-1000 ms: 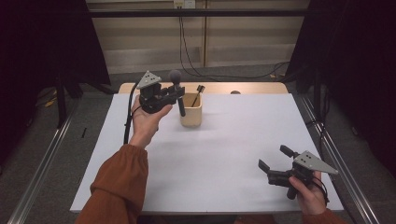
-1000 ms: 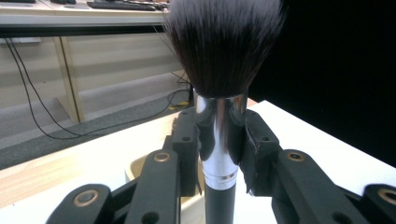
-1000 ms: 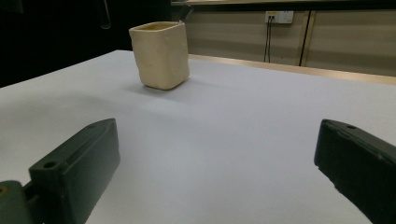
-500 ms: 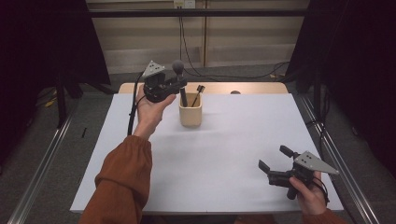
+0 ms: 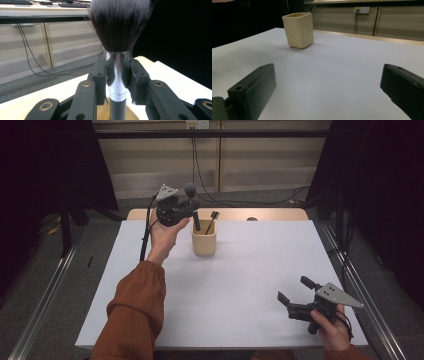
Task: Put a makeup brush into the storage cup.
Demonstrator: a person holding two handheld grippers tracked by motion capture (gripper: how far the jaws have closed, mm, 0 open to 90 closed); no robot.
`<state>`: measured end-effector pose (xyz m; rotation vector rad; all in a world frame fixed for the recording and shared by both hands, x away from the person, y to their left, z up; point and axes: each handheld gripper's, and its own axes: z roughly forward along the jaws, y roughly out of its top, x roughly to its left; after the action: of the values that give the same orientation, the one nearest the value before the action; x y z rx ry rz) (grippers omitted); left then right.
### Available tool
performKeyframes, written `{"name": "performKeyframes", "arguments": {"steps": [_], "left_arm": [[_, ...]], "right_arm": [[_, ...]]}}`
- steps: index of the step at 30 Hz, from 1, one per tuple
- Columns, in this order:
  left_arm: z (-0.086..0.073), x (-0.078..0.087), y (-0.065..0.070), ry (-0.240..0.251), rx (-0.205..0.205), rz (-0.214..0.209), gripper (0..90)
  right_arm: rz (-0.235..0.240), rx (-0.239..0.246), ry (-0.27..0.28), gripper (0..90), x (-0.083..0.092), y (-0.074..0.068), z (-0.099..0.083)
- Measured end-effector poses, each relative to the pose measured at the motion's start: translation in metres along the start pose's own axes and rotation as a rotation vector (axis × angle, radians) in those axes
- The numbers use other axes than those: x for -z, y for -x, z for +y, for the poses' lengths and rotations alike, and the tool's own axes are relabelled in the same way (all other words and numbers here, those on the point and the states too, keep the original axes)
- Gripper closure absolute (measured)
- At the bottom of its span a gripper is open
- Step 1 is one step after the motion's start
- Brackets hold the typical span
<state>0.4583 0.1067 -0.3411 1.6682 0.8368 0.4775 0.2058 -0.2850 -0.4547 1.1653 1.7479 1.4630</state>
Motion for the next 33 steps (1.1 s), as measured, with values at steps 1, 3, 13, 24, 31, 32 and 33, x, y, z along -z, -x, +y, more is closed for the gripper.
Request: {"name": "performKeyframes", "arguments": {"steps": [1, 3, 13, 24, 31, 32, 33], "left_arm": [[-0.001, -0.001, 0.0, 0.003, -0.004, 0.005, 70.5], [-0.002, -0.002, 0.0, -0.003, -0.004, 0.005, 70.4], [-0.016, -0.011, 0.002, -0.024, -0.004, 0.015, 70.4], [-0.027, -0.014, 0.002, -0.042, -0.012, 0.023, 70.4], [-0.034, -0.021, 0.007, -0.066, -0.037, 0.025, 70.4], [-0.035, -0.022, 0.006, -0.07, -0.038, 0.025, 70.4], [-0.036, -0.022, 0.006, -0.072, -0.036, 0.027, 70.4]], "right_arm": [[-0.001, 0.001, 0.0, 0.0, 0.0, 0.0, 0.0], [-0.002, 0.002, 0.002, 0.0, 0.0, 0.0, 0.0], [0.003, 0.001, 0.002, 0.0, 0.001, 0.0, 0.0], [0.007, 0.002, -0.005, 0.0, 0.0, 0.0, 0.0], [0.009, 0.007, -0.005, 0.0, 0.001, -0.001, 0.0], [0.008, 0.006, -0.005, 0.0, 0.001, -0.001, 0.0], [0.008, 0.007, -0.006, 0.0, 0.001, 0.0, 0.0]]}}
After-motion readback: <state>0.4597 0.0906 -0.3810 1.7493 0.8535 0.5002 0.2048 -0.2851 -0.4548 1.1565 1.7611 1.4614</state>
